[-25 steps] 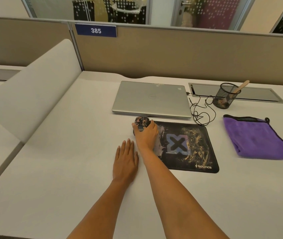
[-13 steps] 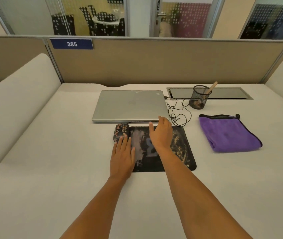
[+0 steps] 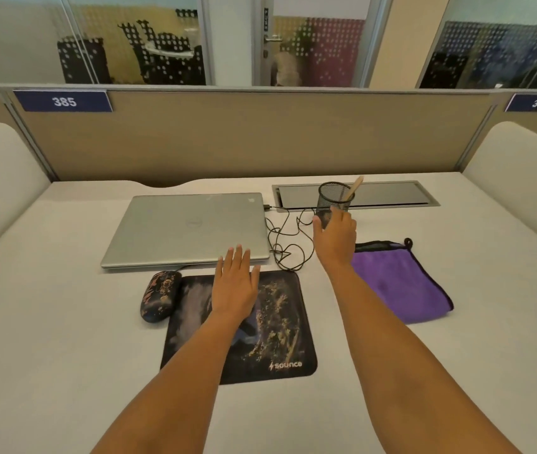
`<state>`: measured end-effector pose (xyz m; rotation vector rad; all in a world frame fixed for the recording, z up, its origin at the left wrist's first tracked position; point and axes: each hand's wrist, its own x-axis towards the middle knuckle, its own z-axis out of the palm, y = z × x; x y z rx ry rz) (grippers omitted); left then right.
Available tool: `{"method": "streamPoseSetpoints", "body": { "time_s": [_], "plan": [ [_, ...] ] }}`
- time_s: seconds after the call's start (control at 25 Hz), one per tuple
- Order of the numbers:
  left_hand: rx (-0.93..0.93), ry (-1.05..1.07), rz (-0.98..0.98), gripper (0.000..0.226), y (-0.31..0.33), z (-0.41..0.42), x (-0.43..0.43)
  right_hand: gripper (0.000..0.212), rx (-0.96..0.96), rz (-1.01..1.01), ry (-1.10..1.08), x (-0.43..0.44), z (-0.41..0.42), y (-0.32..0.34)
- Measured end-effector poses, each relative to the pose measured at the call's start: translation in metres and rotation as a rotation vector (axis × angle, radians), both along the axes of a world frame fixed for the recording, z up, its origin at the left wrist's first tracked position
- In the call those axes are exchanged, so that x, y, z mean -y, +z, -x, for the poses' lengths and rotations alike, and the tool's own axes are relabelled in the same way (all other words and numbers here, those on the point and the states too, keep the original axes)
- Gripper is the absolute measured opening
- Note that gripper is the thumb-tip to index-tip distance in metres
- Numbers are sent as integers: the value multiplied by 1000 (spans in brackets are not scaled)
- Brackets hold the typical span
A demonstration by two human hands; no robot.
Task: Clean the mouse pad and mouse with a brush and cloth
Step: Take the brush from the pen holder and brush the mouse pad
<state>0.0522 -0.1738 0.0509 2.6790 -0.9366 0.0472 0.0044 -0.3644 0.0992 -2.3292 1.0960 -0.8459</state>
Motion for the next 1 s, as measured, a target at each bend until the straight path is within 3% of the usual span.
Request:
{"method": "streamPoseSetpoints", "body": {
  "time_s": [0.52, 0.88, 1.0],
  "plan": [
    [-19, 13, -59, 51, -17, -54, 80, 52, 61, -293, -168, 143, -51, 17],
    [-48, 15, -25, 51, -34, -63, 83, 22, 166, -263, -178, 155, -73, 8],
    [-60, 16, -20, 51, -35, -62, 80, 22, 236, -260, -162, 149, -70, 16]
  ]
}}
